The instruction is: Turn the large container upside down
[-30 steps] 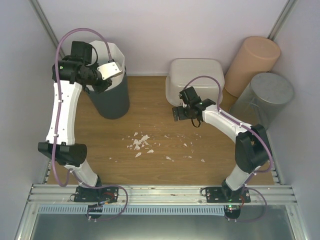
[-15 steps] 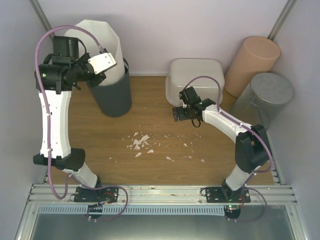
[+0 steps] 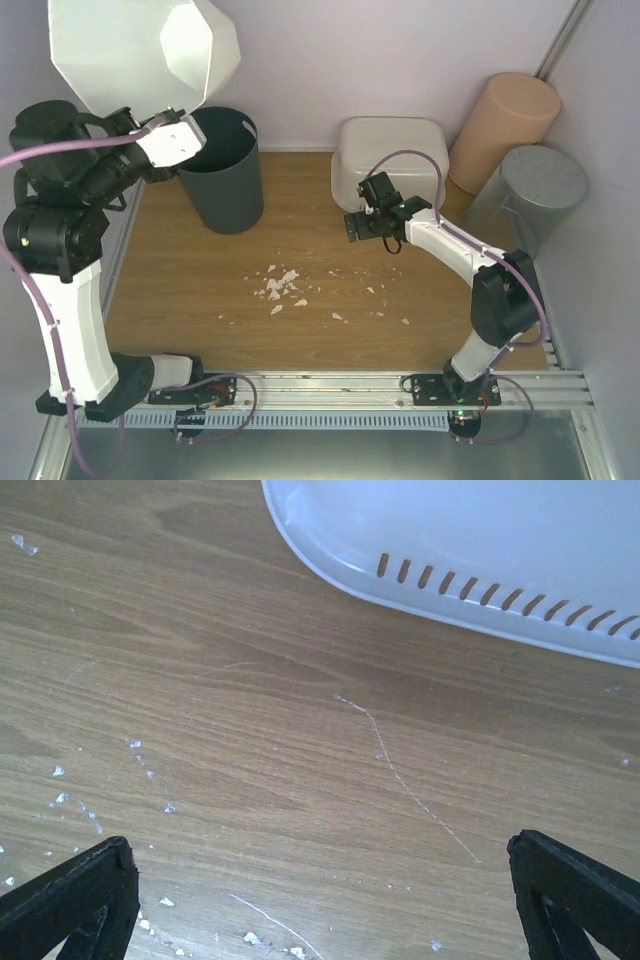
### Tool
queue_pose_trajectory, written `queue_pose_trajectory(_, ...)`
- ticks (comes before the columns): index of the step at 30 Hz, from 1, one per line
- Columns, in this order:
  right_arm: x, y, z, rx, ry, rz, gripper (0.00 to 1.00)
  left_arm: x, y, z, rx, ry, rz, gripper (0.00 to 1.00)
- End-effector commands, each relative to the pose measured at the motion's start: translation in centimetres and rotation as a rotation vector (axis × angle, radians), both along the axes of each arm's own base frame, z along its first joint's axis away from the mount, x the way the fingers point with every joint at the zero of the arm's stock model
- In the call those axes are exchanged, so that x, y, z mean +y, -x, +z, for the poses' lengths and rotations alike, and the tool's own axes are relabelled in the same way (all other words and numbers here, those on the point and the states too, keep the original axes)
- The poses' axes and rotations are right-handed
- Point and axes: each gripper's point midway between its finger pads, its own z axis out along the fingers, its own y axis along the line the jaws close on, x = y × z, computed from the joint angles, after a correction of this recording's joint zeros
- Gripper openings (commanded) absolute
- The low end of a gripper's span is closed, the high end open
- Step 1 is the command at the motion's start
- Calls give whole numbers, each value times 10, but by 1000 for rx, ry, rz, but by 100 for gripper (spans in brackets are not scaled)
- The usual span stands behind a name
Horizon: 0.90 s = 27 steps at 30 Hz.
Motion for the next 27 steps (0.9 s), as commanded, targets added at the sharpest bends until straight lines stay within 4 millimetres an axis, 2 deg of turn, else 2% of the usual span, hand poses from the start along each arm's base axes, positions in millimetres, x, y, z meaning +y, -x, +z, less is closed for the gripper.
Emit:
queue_pose_trajectory(1, -10, -2, 41, -101, -13, -64, 100, -16, 18, 66, -270, 41, -113, 0)
queue_pose_trajectory(5, -41, 3, 89, -194, -13, -215, 100, -40, 35, 67, -234, 130, -281, 2)
queue_pose_trajectory(8, -67, 16, 134, -253, -17, -309, 100, -56, 49, 66, -184, 210, -408, 9)
queue_pose_trajectory(11, -88, 38, 181, -312, -60, -364, 100, -65, 61, 66, -150, 291, -495, 7)
queue_pose_trajectory(13, -99, 55, 202, -335, -86, -389, 100, -68, 64, 68, -121, 352, -521, 0)
queue_pose_trajectory(16, -111, 79, 230, -375, -155, -418, 100, -74, 66, 64, -48, 428, -578, 0)
queue_pose_trajectory(18, -120, 94, 242, -397, -192, -440, 100, -81, 66, 51, 42, 476, -643, 0)
queue_pose_trajectory(21, -134, 115, 250, -409, -211, -478, 100, -92, 64, 29, 209, 555, -730, 0)
queue_pose_trajectory(24, -142, 130, 252, -406, -233, -495, 100, -101, 58, 8, 378, 619, -810, 0)
queue_pose_trajectory(27, -146, 140, 249, -389, -241, -505, 100, -110, 56, -2, 482, 645, -858, 0)
